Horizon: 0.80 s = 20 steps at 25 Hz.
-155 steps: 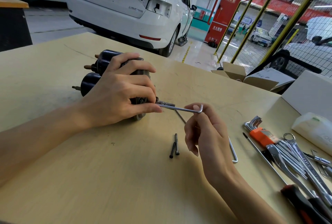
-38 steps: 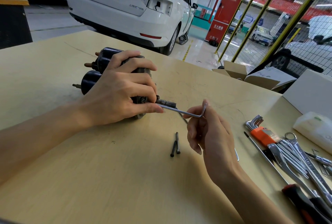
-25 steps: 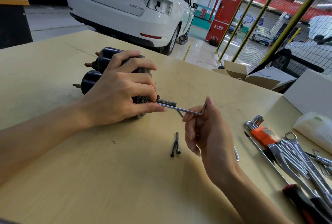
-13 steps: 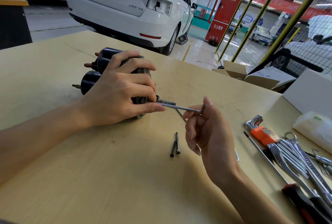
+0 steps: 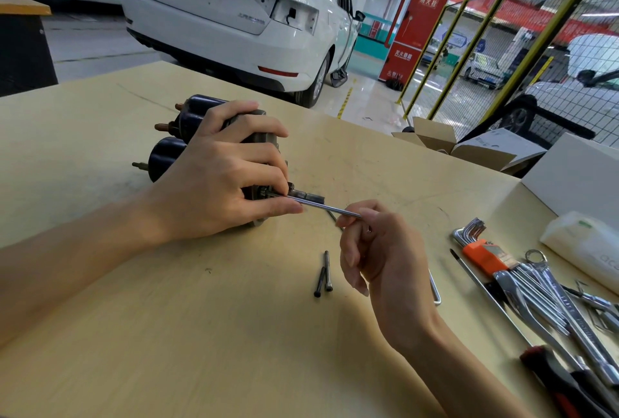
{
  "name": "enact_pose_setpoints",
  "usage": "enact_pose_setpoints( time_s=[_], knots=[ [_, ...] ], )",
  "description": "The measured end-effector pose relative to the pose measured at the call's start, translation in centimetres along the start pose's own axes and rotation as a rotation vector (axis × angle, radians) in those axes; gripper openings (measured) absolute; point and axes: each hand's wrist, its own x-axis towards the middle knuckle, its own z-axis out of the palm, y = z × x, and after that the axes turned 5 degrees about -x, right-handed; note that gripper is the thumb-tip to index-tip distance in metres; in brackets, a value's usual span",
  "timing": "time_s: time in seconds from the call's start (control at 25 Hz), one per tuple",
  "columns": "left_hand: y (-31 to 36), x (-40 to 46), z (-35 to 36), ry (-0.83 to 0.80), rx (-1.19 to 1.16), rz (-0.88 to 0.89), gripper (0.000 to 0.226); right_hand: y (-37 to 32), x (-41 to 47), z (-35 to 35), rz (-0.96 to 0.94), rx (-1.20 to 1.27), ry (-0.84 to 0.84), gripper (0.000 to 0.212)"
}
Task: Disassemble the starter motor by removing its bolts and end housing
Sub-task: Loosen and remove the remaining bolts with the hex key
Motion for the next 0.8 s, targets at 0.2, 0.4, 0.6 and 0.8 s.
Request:
enact_pose_setpoints(
  time_s=[0.2,0.4,0.6,0.8],
  knots=[
    [0.06,0.08,-0.08,-0.008,0.002,-0.003,0.029,-0.05,-0.32,-0.01,-0.028,-0.073,-0.007,0.022],
    [0.11,0.09,-0.15,-0.014,0.003,-0.008,0.029,-0.31,-0.42,0.08,-0.033,-0.125,-0.007,0.041],
    [0.16,0.07,-0.22,-0.027,0.002,-0.009,0.026,-0.53,-0.35,0.09,-0.018,-0.174,0.020,0.047],
    [0.02,0.10,-0.34,-0.037,-0.028,0.003,0.025,-0.51,-0.33,0.10,-0.005,-0.194,0.029,0.048]
  ],
)
